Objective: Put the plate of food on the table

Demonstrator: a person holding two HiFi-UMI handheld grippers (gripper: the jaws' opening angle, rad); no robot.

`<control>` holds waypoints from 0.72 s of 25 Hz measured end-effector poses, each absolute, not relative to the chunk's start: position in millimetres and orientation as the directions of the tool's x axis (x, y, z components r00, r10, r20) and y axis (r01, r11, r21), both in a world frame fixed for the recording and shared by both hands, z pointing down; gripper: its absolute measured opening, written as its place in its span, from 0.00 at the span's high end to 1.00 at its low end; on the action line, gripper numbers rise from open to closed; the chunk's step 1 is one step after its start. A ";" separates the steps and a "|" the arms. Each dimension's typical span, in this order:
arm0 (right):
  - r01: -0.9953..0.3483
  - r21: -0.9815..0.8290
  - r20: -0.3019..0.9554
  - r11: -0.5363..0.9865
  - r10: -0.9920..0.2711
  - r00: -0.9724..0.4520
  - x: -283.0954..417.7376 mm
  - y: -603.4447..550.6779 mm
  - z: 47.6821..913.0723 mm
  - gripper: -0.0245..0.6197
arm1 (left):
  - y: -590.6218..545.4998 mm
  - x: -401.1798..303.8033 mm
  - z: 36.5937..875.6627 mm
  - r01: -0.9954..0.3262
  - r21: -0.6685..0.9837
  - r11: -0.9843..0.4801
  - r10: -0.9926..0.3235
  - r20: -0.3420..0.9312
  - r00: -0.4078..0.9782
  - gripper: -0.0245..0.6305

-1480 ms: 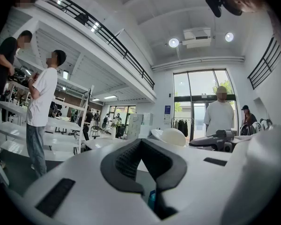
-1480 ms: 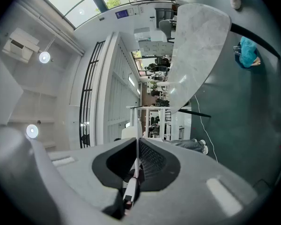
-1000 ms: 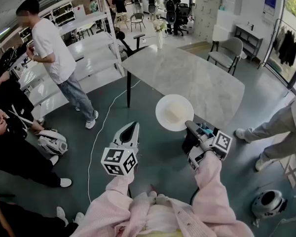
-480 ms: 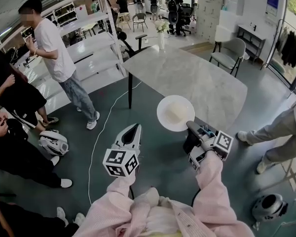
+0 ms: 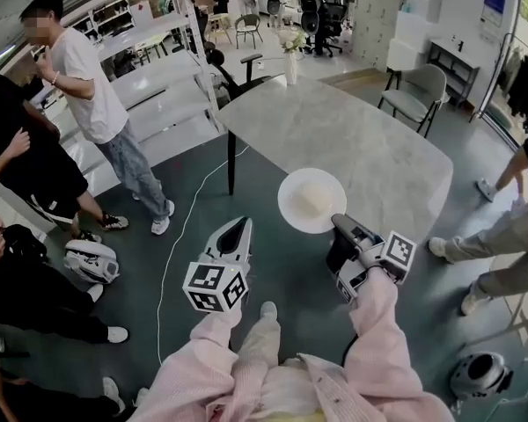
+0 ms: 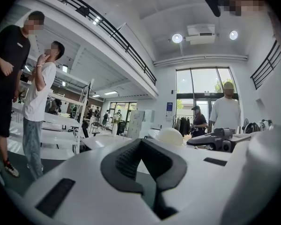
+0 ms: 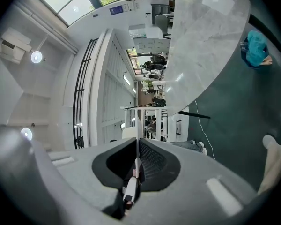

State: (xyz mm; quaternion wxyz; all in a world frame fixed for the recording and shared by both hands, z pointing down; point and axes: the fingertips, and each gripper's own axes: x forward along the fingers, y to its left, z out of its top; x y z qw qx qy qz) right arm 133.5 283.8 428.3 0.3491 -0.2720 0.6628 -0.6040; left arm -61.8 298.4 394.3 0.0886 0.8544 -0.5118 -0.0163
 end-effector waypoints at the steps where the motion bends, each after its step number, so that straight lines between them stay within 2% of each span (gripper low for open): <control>1: 0.061 -0.991 -0.134 0.122 -0.782 -0.608 131.0 270.7 431.3 0.93 | 284.5 -64.1 397.1 -0.871 0.170 -0.461 -0.877 0.065 0.477 0.97; 18: 0.067 -0.993 -0.120 0.100 -0.824 -0.554 102.4 85.1 442.1 0.93 | 86.5 -92.3 400.2 -0.841 0.179 -0.510 -0.843 0.091 0.530 0.97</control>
